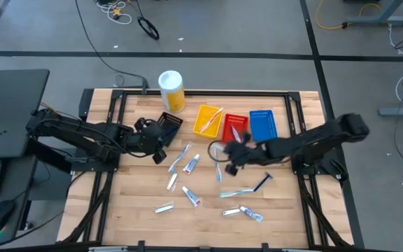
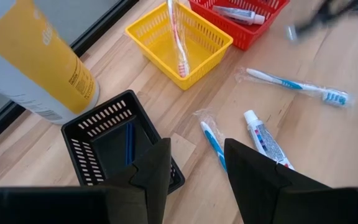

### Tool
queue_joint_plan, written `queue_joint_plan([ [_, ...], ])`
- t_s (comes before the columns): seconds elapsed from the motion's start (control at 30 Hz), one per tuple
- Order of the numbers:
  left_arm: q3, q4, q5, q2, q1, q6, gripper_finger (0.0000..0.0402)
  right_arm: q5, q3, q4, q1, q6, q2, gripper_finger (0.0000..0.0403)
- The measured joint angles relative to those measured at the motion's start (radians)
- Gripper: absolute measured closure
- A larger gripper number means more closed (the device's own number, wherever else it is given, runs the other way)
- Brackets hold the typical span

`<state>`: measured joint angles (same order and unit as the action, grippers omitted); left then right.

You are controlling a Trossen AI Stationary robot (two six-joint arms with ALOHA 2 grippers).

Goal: Pick & Place Travel size toiletries
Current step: Put the silver nail cutter into the blue bin, then put the blue razor into the black bin

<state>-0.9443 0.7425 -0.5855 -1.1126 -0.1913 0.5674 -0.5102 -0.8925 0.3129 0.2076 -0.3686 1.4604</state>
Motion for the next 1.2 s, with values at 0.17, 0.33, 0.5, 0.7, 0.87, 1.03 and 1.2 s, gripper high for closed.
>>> queue_joint_plan([
  [0.17,0.000,0.000,0.001,0.000,0.000,0.000,0.0242,-0.116,0.000,0.325,-0.025,-0.188,-0.145,0.0359],
  [0.33,0.000,0.000,0.000,0.000,0.000,0.001,0.0242,-0.143,0.009,0.584,-0.080,-0.366,-0.205,0.0359],
  [0.5,0.000,0.000,-0.001,0.000,0.000,0.000,0.0242,-0.132,0.091,0.636,-0.164,-0.387,-0.215,0.0359],
  [0.7,0.000,0.000,0.001,0.000,0.000,0.000,0.0242,-0.113,0.204,0.631,-0.316,-0.360,-0.215,0.0358],
  [0.87,0.000,0.000,0.001,0.000,0.000,0.000,0.0242,-0.068,0.232,0.566,-0.402,-0.255,-0.214,0.0328],
  [1.03,0.000,0.000,0.000,0.000,0.000,0.000,0.0242,-0.064,0.232,0.471,-0.446,-0.165,-0.214,0.0272],
  [1.2,0.000,0.000,-0.001,0.000,0.000,0.000,0.0242,-0.057,0.232,0.468,-0.451,-0.146,-0.214,0.0247],
])
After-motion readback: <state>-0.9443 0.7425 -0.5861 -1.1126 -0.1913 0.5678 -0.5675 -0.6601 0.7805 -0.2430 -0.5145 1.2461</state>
